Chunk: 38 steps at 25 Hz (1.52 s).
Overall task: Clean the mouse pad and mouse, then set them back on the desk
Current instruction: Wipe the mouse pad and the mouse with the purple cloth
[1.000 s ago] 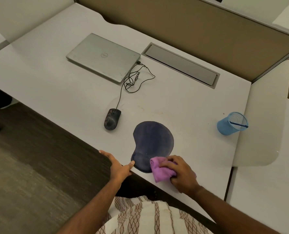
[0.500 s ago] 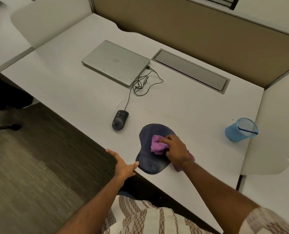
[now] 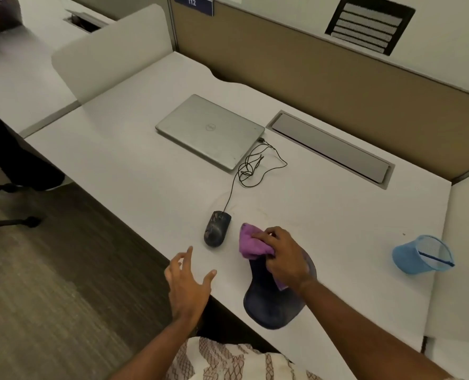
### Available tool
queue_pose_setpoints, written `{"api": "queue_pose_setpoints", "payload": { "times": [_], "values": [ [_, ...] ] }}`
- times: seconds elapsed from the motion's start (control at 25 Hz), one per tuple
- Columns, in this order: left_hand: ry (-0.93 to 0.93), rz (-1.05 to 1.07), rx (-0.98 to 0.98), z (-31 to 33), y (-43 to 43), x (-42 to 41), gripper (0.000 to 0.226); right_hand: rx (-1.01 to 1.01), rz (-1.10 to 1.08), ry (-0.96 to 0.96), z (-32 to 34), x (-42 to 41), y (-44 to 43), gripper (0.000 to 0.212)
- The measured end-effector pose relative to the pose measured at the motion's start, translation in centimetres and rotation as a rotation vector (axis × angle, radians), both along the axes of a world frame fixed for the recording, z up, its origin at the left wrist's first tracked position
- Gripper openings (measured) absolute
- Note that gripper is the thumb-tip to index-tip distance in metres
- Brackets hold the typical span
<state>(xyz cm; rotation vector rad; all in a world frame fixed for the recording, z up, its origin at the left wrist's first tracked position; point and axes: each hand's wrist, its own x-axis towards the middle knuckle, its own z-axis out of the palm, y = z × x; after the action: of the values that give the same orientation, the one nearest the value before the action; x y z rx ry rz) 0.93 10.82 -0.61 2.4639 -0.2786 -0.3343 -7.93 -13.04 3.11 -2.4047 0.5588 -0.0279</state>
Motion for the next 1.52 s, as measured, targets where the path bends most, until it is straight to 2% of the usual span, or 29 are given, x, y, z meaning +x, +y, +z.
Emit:
{"api": "queue_pose_setpoints", "payload": {
  "times": [0.16, 0.36, 0.44, 0.64, 0.88, 1.08, 1.16, 1.32, 1.52],
  "values": [
    [0.104, 0.021, -0.190, -1.2, -3.1, 4.7, 0.100, -0.146, 0.227, 0.002, 0.8, 6.2, 2.3, 0.054],
    [-0.014, -0.027, -0.226, -2.8, -4.5, 6.8, 0.087, -0.218, 0.412, 0.024, 0.0, 11.0, 3.8, 0.044],
    [-0.060, -0.015, -0.246, -3.1, -4.7, 6.9, 0.090, -0.220, 0.483, 0.059, -0.5, 11.9, 4.2, 0.044],
    [-0.095, -0.037, -0.223, -4.4, -4.8, 7.1, 0.086, -0.196, 0.484, 0.065, -1.3, 12.3, 3.9, 0.044],
    [-0.120, -0.028, -0.222, -6.3, -4.5, 7.3, 0.076, -0.316, 0.624, 0.007, -2.3, 12.7, 3.9, 0.047],
    [-0.068, 0.085, -0.337, -6.7, -4.8, 7.2, 0.065, -0.226, 0.307, 0.173, -1.8, 16.1, 1.1, 0.046],
    [-0.052, 0.092, -0.351, -6.8, -4.8, 7.2, 0.064, -0.223, 0.278, 0.203, -1.5, 17.1, 0.4, 0.047],
    [-0.007, 0.083, -0.317, -6.9, -5.0, 7.3, 0.073, -0.158, 0.396, 0.131, -1.7, 15.0, 3.1, 0.043],
    [-0.004, 0.056, -0.269, -7.3, -4.9, 7.2, 0.078, -0.244, 0.638, 0.014, -2.1, 13.4, 3.5, 0.045]
  ]
}}
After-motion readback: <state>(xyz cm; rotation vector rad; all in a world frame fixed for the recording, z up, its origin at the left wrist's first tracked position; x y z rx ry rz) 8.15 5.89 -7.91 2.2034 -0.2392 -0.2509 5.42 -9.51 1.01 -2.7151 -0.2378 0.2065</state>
